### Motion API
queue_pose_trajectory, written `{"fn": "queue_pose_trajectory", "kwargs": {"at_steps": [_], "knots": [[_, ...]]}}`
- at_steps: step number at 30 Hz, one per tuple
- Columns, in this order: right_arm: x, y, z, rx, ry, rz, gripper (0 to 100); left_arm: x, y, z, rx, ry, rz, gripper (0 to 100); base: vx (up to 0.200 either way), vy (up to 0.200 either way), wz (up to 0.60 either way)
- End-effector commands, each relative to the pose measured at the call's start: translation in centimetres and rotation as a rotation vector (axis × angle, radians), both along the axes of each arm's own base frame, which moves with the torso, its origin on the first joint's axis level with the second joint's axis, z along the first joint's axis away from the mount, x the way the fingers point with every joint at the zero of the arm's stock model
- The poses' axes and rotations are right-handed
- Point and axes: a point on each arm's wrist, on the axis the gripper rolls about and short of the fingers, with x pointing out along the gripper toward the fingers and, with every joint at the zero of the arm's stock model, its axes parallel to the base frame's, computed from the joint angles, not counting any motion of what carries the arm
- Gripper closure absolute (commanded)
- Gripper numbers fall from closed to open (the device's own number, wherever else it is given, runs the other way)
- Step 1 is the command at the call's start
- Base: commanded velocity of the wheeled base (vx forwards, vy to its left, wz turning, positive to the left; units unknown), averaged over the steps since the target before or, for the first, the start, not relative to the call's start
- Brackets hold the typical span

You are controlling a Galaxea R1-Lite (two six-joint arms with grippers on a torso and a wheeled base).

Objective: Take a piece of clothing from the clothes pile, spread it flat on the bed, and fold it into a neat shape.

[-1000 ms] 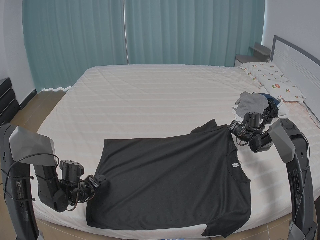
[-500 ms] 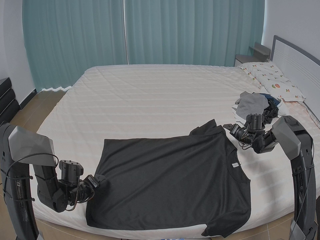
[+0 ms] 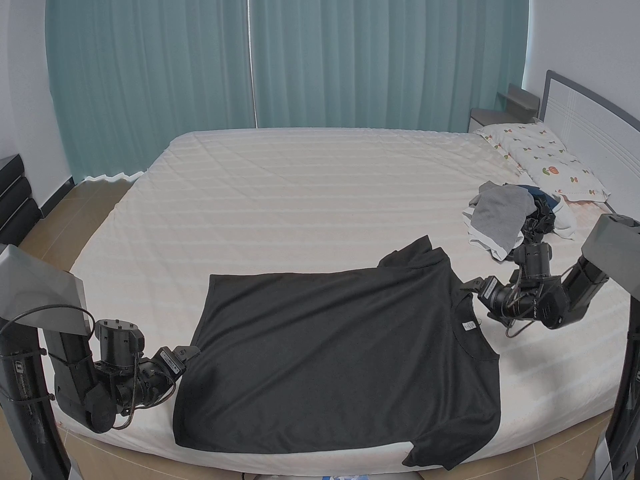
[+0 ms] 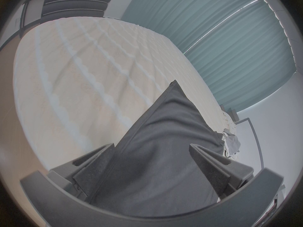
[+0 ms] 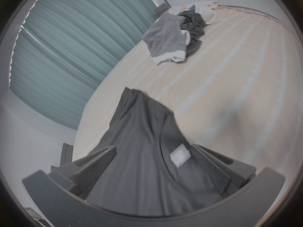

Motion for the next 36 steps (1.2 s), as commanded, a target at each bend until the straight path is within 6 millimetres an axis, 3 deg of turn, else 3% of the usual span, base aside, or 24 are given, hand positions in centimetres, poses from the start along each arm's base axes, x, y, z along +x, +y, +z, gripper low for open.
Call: {"fn": "queue_pose_trajectory", "kwargs": {"at_steps": [1, 8, 16, 22, 27, 36], "knots": [[-9.8, 2.5, 3.7, 0.056, 0.022, 0.049, 0, -1.9, 0.5, 1.6, -0.029, -0.032, -0.038, 0, -0.2, 0.0, 0.0], [-12.7, 2.7, 1.8, 0.141, -0.005, 0.033, 0, -3.4, 0.4, 0.9, 0.0, 0.027, -0.153, 0, -0.2, 0.0, 0.0], [-12.8, 2.7, -1.2, 0.16, 0.053, 0.031, 0, -3.8, 0.4, -2.0, 0.103, 0.132, -0.253, 0, -0.025, 0.0, 0.0], [-12.6, 3.0, -1.2, 0.17, 0.028, 0.048, 0, -3.3, 0.3, -2.3, 0.11, 0.11, -0.255, 0, 0.0, 0.0, 0.0], [-12.8, 2.9, -1.1, 0.171, 0.026, 0.048, 0, -0.9, 0.0, -3.0, 0.136, 0.056, -0.252, 0, 0.0, 0.0, 0.0], [-12.7, 3.0, -0.7, 0.174, 0.008, 0.051, 0, 0.2, -0.5, -3.7, 0.304, -0.006, -0.431, 0, 0.0, 0.0, 0.0]]}}
